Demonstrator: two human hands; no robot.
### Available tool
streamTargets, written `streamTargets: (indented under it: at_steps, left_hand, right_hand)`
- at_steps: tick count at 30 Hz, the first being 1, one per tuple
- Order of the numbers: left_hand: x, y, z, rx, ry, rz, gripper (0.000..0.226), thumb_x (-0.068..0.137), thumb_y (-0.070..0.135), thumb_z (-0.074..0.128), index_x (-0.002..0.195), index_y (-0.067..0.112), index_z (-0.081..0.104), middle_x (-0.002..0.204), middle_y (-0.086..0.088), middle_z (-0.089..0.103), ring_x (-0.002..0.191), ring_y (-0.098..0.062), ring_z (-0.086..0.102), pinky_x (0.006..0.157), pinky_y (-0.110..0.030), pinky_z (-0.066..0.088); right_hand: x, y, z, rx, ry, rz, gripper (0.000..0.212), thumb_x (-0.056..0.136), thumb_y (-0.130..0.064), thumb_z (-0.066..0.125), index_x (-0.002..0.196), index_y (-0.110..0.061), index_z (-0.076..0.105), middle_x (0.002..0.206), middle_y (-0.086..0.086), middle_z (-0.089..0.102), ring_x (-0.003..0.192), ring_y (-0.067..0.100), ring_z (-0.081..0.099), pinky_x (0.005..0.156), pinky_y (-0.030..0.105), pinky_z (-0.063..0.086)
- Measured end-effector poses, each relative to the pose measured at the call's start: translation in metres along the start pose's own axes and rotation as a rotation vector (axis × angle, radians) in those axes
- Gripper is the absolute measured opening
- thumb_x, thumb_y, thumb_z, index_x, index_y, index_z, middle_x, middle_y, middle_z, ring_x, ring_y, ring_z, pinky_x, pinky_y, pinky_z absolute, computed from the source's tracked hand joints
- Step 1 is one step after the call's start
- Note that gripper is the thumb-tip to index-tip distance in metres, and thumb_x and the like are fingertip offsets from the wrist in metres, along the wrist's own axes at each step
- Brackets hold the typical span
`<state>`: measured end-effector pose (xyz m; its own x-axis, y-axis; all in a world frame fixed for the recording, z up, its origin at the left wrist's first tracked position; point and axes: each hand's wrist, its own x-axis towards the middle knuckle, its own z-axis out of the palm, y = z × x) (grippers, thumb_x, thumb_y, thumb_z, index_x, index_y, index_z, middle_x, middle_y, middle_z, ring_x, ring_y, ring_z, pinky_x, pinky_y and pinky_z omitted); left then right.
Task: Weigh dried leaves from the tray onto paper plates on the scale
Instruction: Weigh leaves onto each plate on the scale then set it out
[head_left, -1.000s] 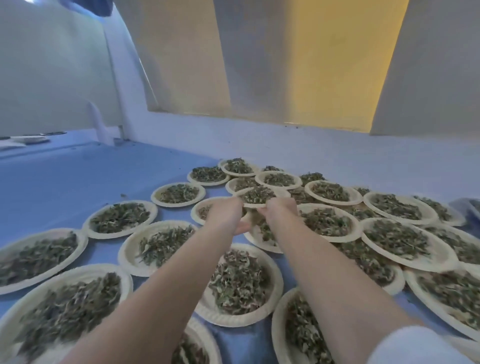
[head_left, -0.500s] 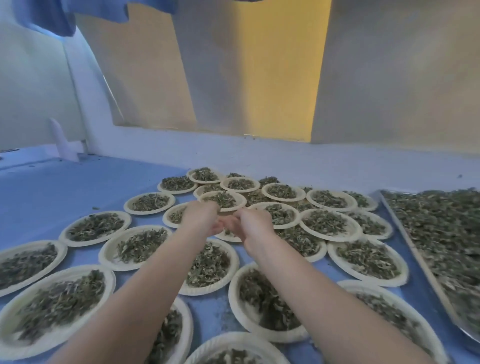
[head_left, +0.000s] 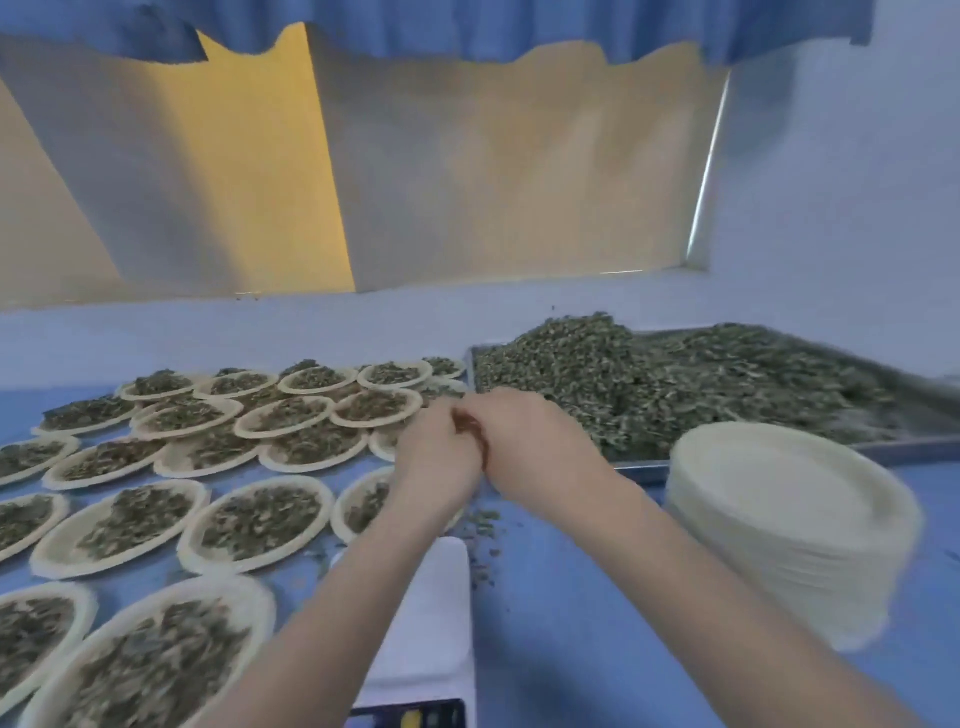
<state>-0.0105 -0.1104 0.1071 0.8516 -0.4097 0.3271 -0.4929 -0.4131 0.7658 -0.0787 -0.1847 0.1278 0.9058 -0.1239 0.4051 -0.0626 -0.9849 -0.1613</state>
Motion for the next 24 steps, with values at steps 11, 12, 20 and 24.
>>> streamTargets:
  at_steps: [11, 12, 20, 24]
  left_hand:
    - [-0.016, 0.092, 0.173, 0.043, -0.249, 0.121, 0.014, 0.089, 0.014, 0.048, 0.101, 0.017, 0.054, 0.093, 0.001, 0.057, 0.074, -0.014, 0.046, 0.058, -0.030, 0.033]
    - [-0.015, 0.092, 0.177, 0.096, -0.254, 0.098, 0.020, 0.088, 0.012, 0.049, 0.107, 0.015, 0.054, 0.101, -0.003, 0.059, 0.080, -0.018, 0.046, 0.060, -0.031, 0.032]
    - [0.009, 0.094, 0.173, 0.326, -0.312, 0.110, 0.022, 0.083, 0.001, 0.050, 0.094, 0.007, 0.067, 0.091, -0.011, 0.065, 0.083, -0.026, 0.059, 0.064, -0.029, 0.044]
    - [0.012, 0.101, 0.174, 0.400, -0.263, 0.203, 0.015, 0.085, -0.001, 0.049, 0.089, 0.003, 0.063, 0.082, -0.010, 0.062, 0.075, -0.025, 0.057, 0.059, -0.030, 0.042]
  right_hand:
    - [-0.087, 0.170, -0.053, -0.262, -0.039, 0.398, 0.031, 0.091, -0.018, 0.049, 0.120, -0.015, 0.058, 0.121, 0.007, 0.057, 0.114, 0.027, 0.051, 0.088, 0.036, 0.045]
    - [-0.089, 0.181, -0.054, -0.291, -0.055, 0.433, 0.028, 0.092, -0.018, 0.049, 0.117, -0.011, 0.058, 0.120, 0.007, 0.056, 0.115, 0.027, 0.049, 0.089, 0.037, 0.043]
    - [-0.077, 0.230, -0.061, -0.166, -0.130, 0.575, 0.017, 0.090, -0.011, 0.058, 0.101, -0.003, 0.068, 0.102, 0.010, 0.066, 0.092, 0.026, 0.063, 0.078, 0.035, 0.052]
    - [-0.070, 0.240, -0.070, -0.083, -0.102, 0.575, 0.021, 0.090, -0.010, 0.060, 0.106, -0.001, 0.070, 0.108, 0.016, 0.069, 0.097, 0.027, 0.067, 0.085, 0.039, 0.055]
